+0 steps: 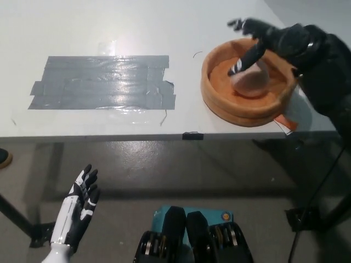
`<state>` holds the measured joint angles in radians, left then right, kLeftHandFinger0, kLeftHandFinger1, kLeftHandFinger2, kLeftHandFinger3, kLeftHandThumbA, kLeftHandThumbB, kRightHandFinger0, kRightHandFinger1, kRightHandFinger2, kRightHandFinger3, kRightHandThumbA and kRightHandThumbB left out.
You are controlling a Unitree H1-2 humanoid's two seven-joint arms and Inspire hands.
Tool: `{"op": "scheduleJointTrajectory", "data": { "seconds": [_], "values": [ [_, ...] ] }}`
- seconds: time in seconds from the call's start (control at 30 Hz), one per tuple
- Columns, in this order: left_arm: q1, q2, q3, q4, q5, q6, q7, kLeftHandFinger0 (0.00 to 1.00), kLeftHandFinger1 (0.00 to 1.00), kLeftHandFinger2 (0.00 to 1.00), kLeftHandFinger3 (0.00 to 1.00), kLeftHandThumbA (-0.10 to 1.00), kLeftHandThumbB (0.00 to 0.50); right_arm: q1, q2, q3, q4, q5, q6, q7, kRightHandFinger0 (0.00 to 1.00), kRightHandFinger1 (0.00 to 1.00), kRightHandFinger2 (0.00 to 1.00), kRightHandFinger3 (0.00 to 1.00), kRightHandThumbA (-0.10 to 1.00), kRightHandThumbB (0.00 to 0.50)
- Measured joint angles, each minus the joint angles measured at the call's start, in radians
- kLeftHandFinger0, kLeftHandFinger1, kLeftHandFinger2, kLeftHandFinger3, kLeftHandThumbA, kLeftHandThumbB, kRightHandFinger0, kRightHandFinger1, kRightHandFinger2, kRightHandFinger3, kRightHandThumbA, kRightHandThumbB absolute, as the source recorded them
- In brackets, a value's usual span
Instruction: An emotional support dumpling is kept in a soft plate infront in the middle of the desk infront of the robot. The robot extends its right arm to pick up the dumpling and hands it to a person
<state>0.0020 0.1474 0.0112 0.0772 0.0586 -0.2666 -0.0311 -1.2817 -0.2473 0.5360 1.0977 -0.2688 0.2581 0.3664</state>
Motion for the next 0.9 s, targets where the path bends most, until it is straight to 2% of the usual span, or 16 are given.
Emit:
{"op": "scheduleJointTrajectory", "data": {
  "seconds": [0.13,0.2,0.27,0.4,0.57,0.67,0.77,0.83,0.9],
  "values": [
    [-0.014,0.000,0.000,-0.006,-0.008,0.000,-0.001,1.00,1.00,1.00,1.00,0.84,0.352,-0.024,0.023,0.021,0.072,-0.031,-0.020,0.000,1.00,1.00,1.00,1.00,0.95,0.429],
    [-0.015,0.002,0.000,-0.008,-0.009,0.000,-0.002,1.00,1.00,1.00,1.00,0.84,0.337,-0.030,0.031,0.023,0.111,-0.039,-0.028,0.000,1.00,1.00,1.00,1.00,0.95,0.434],
    [-0.014,0.003,0.000,-0.009,-0.009,0.000,-0.005,1.00,1.00,1.00,1.00,0.81,0.328,-0.030,0.033,0.027,0.136,-0.047,-0.033,0.000,1.00,1.00,1.00,1.00,0.95,0.418],
    [-0.015,0.004,0.000,-0.009,-0.013,0.000,-0.011,1.00,1.00,1.00,1.00,0.82,0.337,-0.030,0.033,0.042,0.168,-0.075,-0.042,0.000,1.00,1.00,1.00,1.00,0.95,0.430],
    [-0.015,0.004,0.001,-0.009,-0.013,0.000,-0.014,1.00,1.00,1.00,1.00,0.82,0.324,-0.030,0.032,0.044,0.180,-0.099,-0.053,-0.001,1.00,1.00,1.00,1.00,0.97,0.464],
    [-0.016,0.004,0.001,-0.008,-0.013,0.000,-0.015,1.00,1.00,1.00,1.00,0.82,0.321,-0.030,0.032,0.044,0.183,-0.112,-0.060,-0.001,1.00,1.00,1.00,1.00,0.97,0.465],
    [-0.020,0.004,0.001,-0.008,-0.013,0.000,-0.016,1.00,1.00,1.00,1.00,0.82,0.329,-0.030,0.032,0.044,0.189,-0.120,-0.062,0.000,1.00,1.00,1.00,1.00,0.95,0.463],
    [-0.026,0.005,0.001,-0.008,-0.013,0.000,-0.017,1.00,1.00,1.00,1.00,0.82,0.327,-0.030,0.032,0.039,0.196,-0.123,-0.062,0.002,1.00,1.00,1.00,1.00,0.86,0.449],
    [-0.031,0.007,0.002,-0.008,-0.014,0.000,-0.018,1.00,1.00,1.00,1.00,0.83,0.322,-0.030,0.032,0.027,0.200,-0.121,-0.062,0.005,1.00,1.00,1.00,1.00,0.83,0.460]
  ]
}}
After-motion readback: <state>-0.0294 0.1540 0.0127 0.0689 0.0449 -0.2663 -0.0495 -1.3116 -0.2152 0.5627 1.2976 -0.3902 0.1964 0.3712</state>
